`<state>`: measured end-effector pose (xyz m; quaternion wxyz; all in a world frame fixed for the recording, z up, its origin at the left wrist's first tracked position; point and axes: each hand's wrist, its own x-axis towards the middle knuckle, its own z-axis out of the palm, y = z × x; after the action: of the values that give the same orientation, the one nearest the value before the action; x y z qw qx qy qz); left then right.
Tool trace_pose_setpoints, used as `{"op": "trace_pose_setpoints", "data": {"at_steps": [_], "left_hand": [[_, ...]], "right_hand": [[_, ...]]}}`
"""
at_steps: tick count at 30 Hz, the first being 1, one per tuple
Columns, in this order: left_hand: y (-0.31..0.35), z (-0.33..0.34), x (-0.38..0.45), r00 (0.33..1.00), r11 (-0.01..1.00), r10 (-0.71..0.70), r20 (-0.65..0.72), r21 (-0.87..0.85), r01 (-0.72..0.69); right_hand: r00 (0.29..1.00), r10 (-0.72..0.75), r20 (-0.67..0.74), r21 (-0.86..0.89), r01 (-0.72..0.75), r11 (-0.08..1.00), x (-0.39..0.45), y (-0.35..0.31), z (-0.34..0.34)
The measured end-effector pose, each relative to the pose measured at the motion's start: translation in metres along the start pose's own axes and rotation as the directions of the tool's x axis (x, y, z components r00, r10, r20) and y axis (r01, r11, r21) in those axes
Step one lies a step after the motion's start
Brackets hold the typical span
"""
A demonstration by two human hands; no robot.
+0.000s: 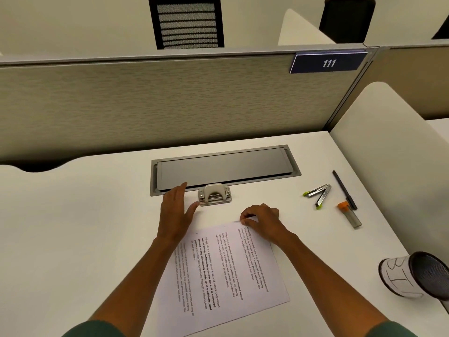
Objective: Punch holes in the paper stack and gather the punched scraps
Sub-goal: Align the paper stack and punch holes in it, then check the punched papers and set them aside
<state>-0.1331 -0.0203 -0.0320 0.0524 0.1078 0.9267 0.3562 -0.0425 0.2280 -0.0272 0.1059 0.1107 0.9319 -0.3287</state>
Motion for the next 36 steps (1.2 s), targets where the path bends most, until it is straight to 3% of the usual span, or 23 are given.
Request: {"op": "trace_pose_setpoints", "data": {"at_steps": [7,14,27,36], "left_hand": [[-0.023,-0.018,-0.061,0.999,0.999,-0.039,-0.003,0.034,0.039],[-0.031,-0.021,-0.132,0.999,0.982,-0.017,0.038,0.19,0.01],[-0.024,-0.028,-0.195,0.988,0.981,-0.131,0.086,0.157,0.117],[-0.042,-0.039,-0.22,0.97,0.965,-0.239,0.048,0.123,0.232]], "right_hand": [[0.998,-0.042,0.048,-0.038,0.044,0.998,-0.024,-0.015,0.021],[0.989,-0.089,0.122,-0.043,0.094,0.995,-0.047,-0.031,0.031],[0.952,-0.14,0.273,-0.029,0.154,0.988,-0.058,-0.063,0.045],[0.897,-0.236,0.373,0.094,0.217,0.972,-0.062,-0.107,0.067]]}}
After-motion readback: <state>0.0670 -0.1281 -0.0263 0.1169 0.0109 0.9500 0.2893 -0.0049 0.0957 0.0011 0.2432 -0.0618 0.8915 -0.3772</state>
